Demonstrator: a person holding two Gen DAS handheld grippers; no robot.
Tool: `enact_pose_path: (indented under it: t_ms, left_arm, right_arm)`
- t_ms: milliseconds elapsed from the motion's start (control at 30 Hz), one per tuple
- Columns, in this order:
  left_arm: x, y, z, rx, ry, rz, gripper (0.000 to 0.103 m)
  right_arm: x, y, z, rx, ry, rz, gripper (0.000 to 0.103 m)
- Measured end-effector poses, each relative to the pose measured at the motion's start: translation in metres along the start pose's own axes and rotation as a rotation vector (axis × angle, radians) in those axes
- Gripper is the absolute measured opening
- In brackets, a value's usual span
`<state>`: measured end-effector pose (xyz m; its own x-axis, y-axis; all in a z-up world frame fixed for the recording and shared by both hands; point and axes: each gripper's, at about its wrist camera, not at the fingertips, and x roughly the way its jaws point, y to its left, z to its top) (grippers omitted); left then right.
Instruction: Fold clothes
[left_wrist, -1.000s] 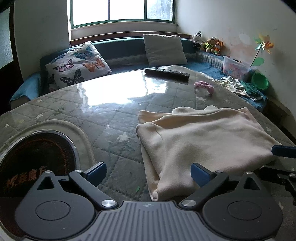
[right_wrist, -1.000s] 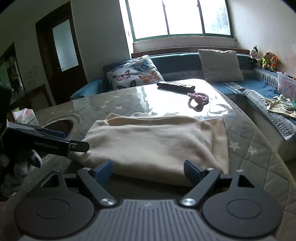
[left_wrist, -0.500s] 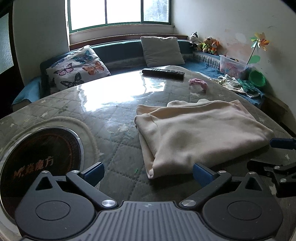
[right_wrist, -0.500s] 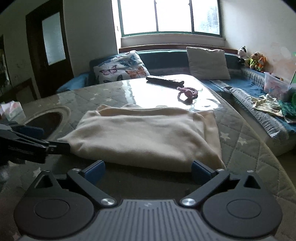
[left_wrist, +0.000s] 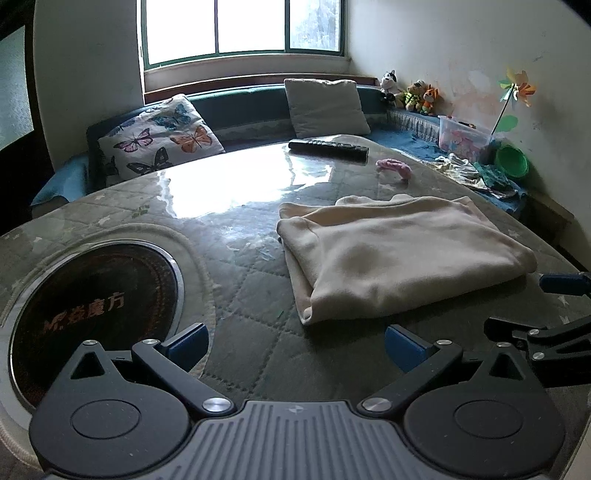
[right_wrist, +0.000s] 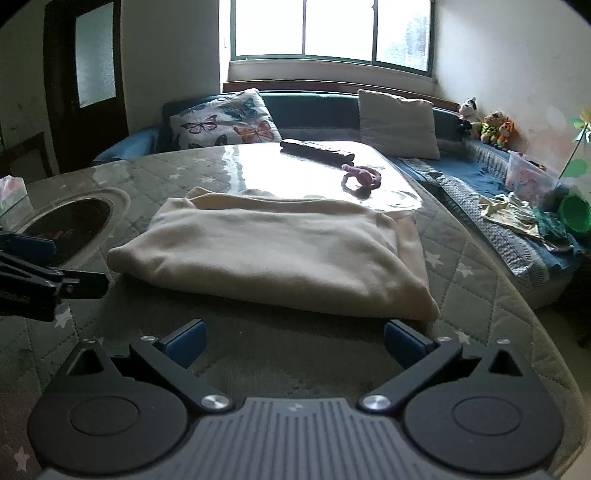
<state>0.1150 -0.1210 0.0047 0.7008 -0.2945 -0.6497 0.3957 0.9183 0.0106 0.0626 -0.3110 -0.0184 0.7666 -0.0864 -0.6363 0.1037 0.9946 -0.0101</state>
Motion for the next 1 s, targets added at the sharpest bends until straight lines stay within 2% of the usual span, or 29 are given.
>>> enact_pose_path:
  t_ms: [367,1000]
  left_arm:
    - [-0.020,0.000,-0.011,0.013,-0.028,0.011,0.103]
    - [-0.042,-0.006,-0.031,0.014,-0.049,0.022,0.103]
  right_arm:
    - [-0.011,0.010,-0.009,0.013,-0.009,-0.057,0.103]
    - [-0.033,0.017,-0.029,0.070,-0.026,-0.078,0.103]
